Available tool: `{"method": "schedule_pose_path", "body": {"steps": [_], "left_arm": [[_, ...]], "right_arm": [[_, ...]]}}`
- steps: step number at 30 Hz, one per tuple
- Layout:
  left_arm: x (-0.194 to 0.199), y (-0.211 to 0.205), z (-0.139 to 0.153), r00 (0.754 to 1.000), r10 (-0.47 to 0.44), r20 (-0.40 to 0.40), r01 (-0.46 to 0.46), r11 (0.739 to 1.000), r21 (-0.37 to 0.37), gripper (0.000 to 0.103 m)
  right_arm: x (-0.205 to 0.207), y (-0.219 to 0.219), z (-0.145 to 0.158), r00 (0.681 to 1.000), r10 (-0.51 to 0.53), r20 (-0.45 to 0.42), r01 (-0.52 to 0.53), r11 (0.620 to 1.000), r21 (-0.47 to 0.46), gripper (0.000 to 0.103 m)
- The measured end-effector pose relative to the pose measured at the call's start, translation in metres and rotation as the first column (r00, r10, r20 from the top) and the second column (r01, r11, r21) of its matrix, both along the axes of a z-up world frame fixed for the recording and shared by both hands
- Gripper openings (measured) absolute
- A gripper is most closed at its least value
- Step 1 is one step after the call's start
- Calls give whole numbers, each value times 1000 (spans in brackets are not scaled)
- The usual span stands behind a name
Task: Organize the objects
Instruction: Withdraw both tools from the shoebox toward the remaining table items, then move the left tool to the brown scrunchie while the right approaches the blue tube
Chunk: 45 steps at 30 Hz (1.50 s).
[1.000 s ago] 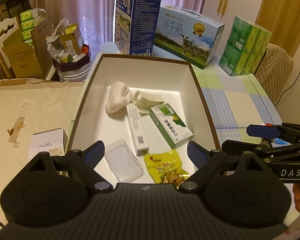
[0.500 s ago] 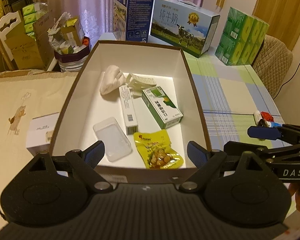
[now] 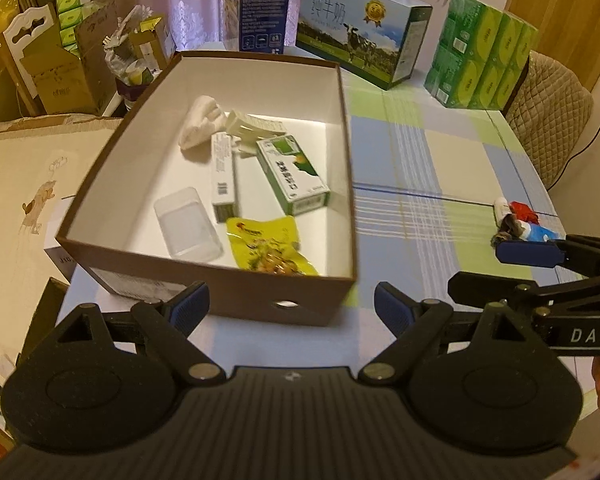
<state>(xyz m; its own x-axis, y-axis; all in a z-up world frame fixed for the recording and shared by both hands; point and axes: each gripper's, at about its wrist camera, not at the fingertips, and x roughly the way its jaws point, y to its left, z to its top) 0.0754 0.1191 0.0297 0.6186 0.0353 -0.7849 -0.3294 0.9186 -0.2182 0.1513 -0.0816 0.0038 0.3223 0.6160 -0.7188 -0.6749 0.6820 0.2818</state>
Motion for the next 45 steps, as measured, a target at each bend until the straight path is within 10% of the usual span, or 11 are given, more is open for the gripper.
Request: {"method": "schedule_pose_path", "body": {"steps": [45], "left_arm": [[113,-202,-19,946,-325,-19,324,945,-52,81]], "right_arm": [[55,-226,-18,940,-341,-19,340,939,-58,75]]}}
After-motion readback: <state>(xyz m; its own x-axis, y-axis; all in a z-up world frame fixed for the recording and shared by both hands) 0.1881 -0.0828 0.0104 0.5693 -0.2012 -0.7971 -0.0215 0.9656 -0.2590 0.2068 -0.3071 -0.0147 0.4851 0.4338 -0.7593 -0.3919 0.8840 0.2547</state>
